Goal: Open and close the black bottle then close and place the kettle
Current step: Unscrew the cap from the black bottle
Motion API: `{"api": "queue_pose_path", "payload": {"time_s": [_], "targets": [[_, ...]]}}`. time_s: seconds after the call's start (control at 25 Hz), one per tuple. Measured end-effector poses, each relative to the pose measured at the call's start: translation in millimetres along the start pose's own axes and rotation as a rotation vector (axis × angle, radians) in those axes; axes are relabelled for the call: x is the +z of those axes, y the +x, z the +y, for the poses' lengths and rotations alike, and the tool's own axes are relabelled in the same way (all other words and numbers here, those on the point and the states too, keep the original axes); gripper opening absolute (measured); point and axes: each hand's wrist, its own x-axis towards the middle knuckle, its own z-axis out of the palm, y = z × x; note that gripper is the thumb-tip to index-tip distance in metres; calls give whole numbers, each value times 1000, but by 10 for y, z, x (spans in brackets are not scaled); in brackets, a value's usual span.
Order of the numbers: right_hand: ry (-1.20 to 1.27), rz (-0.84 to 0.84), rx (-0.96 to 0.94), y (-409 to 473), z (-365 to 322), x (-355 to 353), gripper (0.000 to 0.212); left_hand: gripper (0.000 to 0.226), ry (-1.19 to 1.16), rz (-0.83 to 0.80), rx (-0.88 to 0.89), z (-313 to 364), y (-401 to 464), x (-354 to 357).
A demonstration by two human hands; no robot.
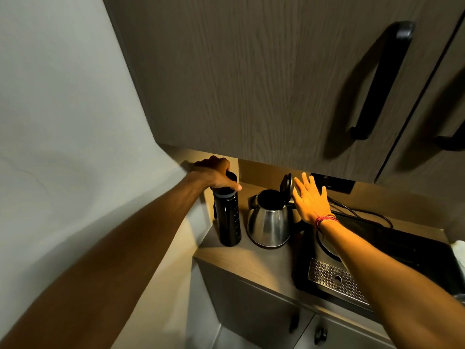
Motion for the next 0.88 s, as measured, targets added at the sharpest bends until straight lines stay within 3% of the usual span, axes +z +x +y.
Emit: {"api": "queue_pose_path", "payload": {"time_s": [0.08, 0.16, 0.24, 0.32, 0.4, 0.56, 0.76, 0.8, 0.88], "targets": [[-88, 44, -12, -6, -7, -36, 60, 83, 112, 22, -5, 28, -2, -25], [-107, 85, -6, -8, -17, -111, 61, 87, -40, -78, 30, 0, -10, -82], [-129, 96, -5, -8, -4, -124, 62, 80, -132, -109, 67, -33, -38, -124], [-146, 95, 5, -13, 0, -130, 63, 72, -13, -7, 42, 2, -85, -120], [-144, 74, 14, -15, -6, -134, 63, 81, 53, 53, 18, 49, -107, -94], [-150, 51, 25, -15, -4, -138, 64, 77, -70, -48, 34, -7, -64, -86], [-147, 57, 27, -21, -4, -148, 66, 80, 46, 211, -41, 141, -30, 56], [-145, 53, 29, -20, -1, -144, 66, 83, 68, 279, 5, 189, -45, 87], [-137, 47, 30, -11, -1, -119, 66, 87, 111, 356, 259, 302, -79, 267]]}}
